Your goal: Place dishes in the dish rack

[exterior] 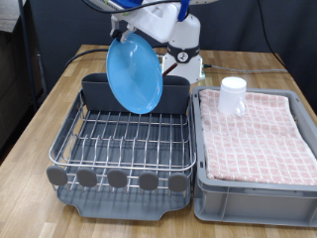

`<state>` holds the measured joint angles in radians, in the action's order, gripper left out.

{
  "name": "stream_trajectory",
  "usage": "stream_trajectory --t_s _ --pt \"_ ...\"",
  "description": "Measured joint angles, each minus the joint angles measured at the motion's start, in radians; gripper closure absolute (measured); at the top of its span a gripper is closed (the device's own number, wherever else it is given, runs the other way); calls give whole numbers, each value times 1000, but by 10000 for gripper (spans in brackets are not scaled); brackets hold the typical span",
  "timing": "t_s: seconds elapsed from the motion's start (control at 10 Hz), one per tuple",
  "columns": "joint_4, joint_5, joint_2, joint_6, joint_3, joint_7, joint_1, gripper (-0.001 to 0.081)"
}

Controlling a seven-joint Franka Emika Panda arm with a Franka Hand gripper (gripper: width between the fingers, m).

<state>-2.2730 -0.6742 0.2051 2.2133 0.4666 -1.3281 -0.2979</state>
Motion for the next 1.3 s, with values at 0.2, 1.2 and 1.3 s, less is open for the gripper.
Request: stream_trajectory --t_s 0.2,1.2,1.3 --pt "1 -46 0 57 28 69 2 789" --pt "8 -241 -8 170 120 244 7 789" --pt "14 -278 -7 156 119 245 7 789"
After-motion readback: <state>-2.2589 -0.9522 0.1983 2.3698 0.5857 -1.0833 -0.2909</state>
